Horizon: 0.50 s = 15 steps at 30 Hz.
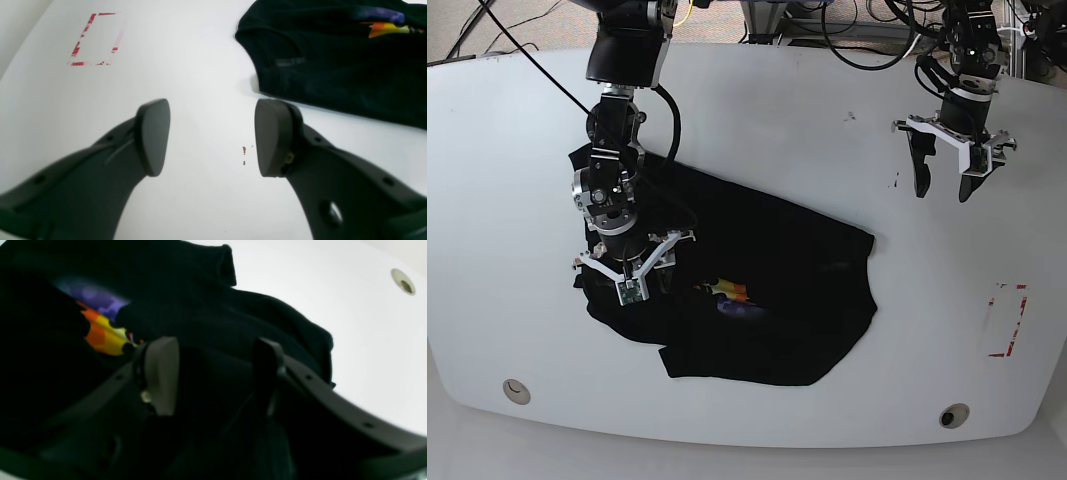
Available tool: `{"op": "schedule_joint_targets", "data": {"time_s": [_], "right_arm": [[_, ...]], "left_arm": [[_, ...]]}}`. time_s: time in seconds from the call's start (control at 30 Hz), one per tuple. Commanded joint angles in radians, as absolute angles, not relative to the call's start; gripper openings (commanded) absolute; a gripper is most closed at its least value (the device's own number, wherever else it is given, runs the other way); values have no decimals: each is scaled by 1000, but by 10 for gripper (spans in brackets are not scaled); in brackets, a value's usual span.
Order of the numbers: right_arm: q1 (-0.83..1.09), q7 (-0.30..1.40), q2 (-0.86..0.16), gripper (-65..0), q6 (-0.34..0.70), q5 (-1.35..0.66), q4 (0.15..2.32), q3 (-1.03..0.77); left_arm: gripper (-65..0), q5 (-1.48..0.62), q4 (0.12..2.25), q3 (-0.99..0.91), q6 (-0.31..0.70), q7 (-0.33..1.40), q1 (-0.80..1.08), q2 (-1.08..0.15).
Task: Layout the t-shirt on the table in an organized manner, then fold the t-shirt properly
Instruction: 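Grasp the shirt edge with the right gripper and drag it outward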
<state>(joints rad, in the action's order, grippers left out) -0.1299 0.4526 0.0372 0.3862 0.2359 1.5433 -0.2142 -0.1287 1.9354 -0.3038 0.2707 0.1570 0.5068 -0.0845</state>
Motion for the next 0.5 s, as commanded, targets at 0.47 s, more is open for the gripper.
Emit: {"op": "schedule_joint_targets", "data": {"time_s": [0.47], "right_arm": [[-96,433,27,-650,381,232,1610,-216]], "left_arm": [[-271,-134,1954,-309,271,127,507,-91]]}}
